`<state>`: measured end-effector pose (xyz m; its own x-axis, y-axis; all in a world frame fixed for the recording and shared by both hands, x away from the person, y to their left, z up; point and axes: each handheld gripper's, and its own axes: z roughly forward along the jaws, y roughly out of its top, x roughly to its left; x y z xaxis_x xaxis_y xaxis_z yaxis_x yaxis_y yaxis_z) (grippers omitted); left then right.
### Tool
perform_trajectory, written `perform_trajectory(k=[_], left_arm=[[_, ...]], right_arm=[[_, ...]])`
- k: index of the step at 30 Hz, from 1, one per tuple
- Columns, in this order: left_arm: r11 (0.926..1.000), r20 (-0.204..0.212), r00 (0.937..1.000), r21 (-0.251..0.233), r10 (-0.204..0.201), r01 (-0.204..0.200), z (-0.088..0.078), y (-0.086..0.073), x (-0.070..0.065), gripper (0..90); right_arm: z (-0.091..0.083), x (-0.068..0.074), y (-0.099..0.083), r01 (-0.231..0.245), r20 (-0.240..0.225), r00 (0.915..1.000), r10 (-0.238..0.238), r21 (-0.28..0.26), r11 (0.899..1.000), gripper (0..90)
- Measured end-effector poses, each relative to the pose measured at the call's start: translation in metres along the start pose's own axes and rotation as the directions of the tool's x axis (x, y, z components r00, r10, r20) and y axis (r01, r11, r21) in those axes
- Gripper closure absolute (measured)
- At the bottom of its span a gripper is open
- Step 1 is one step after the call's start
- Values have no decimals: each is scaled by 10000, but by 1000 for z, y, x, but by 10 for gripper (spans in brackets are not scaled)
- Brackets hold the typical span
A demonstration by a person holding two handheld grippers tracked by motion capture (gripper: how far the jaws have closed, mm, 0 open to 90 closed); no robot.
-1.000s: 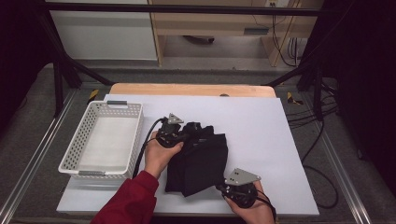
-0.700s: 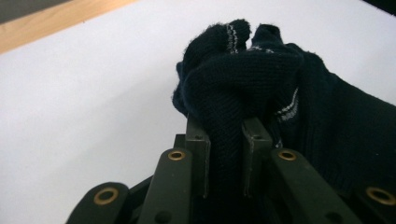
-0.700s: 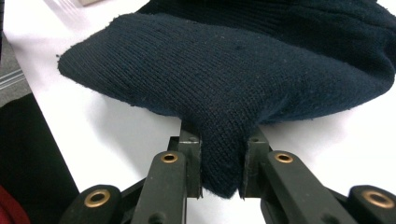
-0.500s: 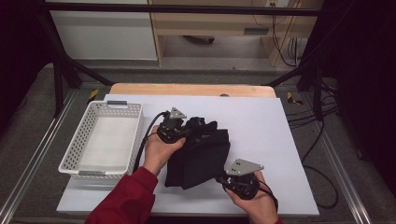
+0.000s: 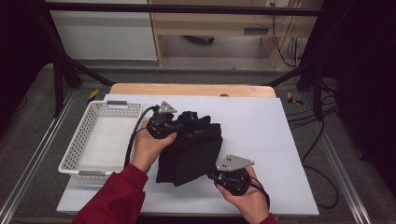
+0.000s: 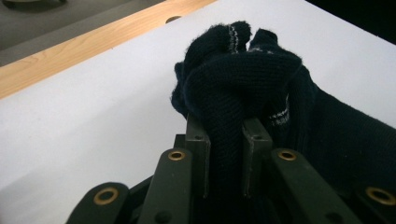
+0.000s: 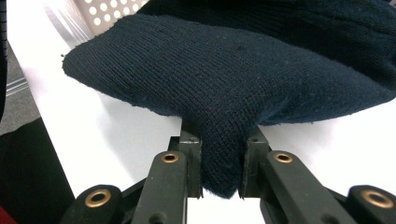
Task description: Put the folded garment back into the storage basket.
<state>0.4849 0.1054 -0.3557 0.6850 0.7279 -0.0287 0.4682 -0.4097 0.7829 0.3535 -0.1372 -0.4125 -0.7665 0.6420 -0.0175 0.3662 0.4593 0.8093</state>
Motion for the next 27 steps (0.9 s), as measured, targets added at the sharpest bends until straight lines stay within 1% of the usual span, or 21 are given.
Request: perform_trajectory(k=[1,4,6,7,8,10,11,13,15,17,18,19,20,21,23,24,26,27], left_arm=[[10000,-27,10000,54,84,-84,-2,2,0,773],[10000,-71,10000,-5,53,-53,-6,11,1,773],[9998,-97,9998,66,164,-163,-7,18,1,773],[9998,-95,9997,-1,207,-207,-9,24,0,773],[9998,-95,9997,-1,207,-207,-9,24,0,773],[9999,64,9999,-5,151,-151,-9,31,2,773],[9999,64,9999,-5,151,-151,-9,31,2,773],[9997,87,9997,-48,230,-230,-8,37,5,773],[9997,129,9997,-61,219,-218,-7,38,7,773],[9999,312,9995,-26,106,-106,-3,42,9,773],[9997,412,9989,24,233,-234,-3,48,9,773],[9997,412,9989,24,233,-234,-3,48,9,773],[9996,491,9984,-40,271,-269,-4,53,10,773],[9996,491,9984,-40,271,-269,-4,53,10,773],[9994,504,9981,-91,346,-342,-5,58,11,773],[9995,600,9979,-224,222,-209,-9,61,12,773],[9994,605,9979,-246,247,-232,-11,63,12,773],[9993,567,9981,-275,259,-244,-14,64,12,773]], right_arm=[[0,0,2,18,-20,10000,-18,-37,10000,762],[-2,-4,10,2,-97,10000,-3,-121,9999,763],[-3,-5,13,-28,-104,9999,26,-134,9999,763],[-5,-8,17,-2,-102,9999,0,-164,9999,763],[-5,-8,17,-2,-102,9999,0,-164,9999,763],[-7,-13,24,-47,-132,9999,44,-185,9998,763],[-7,-13,24,-47,-132,9999,44,-185,9998,763],[-8,-18,29,-75,-159,9998,72,-232,9997,763],[-8,-19,30,-103,-122,9999,100,-254,9996,763],[-7,-19,30,-168,-46,9999,167,-307,9994,763],[-7,-19,30,-292,17,9996,293,-282,9992,763],[-7,-19,30,-292,17,9996,293,-282,9992,763],[-9,-20,32,-377,62,9993,379,-294,9989,764],[-10,-21,34,-383,100,9992,387,-338,9987,764],[-13,-22,37,-330,142,9993,335,-344,9989,764],[-15,-24,43,-295,220,9993,302,-355,9989,764],[-16,-24,46,-285,211,9993,293,-371,9989,764],[-17,-24,52,-165,217,9996,172,-342,9993,764]])
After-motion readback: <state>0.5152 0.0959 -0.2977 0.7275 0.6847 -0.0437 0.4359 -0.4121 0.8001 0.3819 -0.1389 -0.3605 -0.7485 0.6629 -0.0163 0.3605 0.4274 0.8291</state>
